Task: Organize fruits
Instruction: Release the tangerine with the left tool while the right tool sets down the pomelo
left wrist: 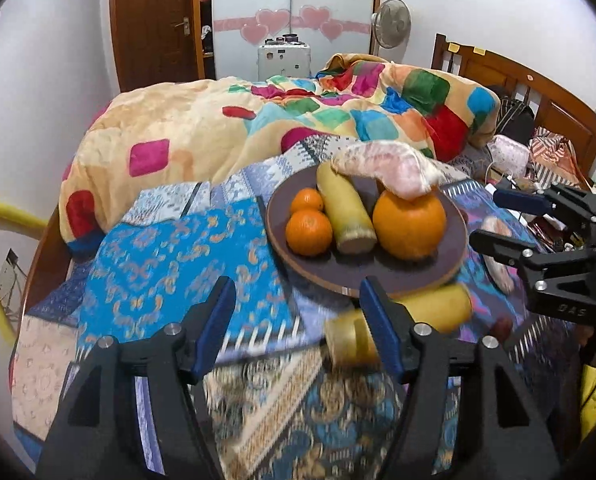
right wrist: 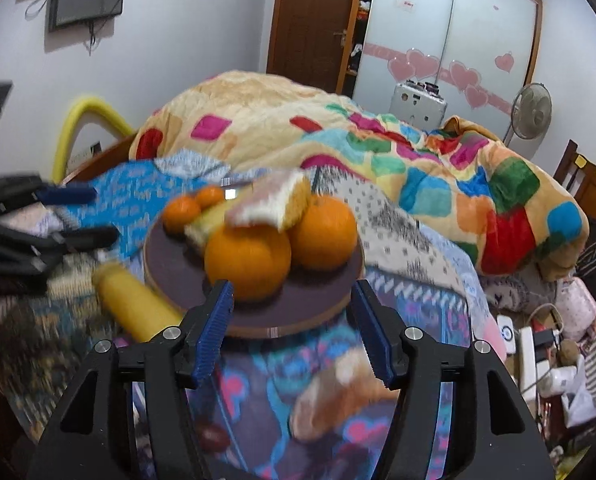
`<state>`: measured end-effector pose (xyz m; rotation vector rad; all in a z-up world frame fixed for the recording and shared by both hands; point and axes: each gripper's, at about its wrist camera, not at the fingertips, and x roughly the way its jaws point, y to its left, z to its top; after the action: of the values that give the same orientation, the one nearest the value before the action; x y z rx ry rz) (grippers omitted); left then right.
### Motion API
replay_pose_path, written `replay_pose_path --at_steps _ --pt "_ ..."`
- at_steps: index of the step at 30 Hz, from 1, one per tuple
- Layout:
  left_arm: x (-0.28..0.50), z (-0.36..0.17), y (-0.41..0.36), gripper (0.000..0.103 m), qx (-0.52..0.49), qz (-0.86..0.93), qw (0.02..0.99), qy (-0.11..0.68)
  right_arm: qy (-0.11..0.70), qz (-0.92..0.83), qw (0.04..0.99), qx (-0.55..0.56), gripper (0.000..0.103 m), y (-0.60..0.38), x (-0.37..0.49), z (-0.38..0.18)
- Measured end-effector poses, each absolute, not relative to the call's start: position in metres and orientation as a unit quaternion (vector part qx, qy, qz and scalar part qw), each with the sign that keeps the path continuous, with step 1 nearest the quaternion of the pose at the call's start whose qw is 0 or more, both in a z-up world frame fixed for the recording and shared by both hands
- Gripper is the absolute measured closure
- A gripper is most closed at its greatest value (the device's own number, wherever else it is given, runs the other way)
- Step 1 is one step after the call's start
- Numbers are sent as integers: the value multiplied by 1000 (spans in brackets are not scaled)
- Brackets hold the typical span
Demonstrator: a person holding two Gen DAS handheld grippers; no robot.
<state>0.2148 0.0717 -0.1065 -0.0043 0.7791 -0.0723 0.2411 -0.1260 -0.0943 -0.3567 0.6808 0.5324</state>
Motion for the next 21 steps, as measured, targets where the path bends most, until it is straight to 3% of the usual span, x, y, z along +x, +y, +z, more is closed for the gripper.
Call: replay_pose_path --at_steps 21 --pt "203 -132 72 39 -1 -27 913 406 373 310 855 -186 45 -119 226 -123"
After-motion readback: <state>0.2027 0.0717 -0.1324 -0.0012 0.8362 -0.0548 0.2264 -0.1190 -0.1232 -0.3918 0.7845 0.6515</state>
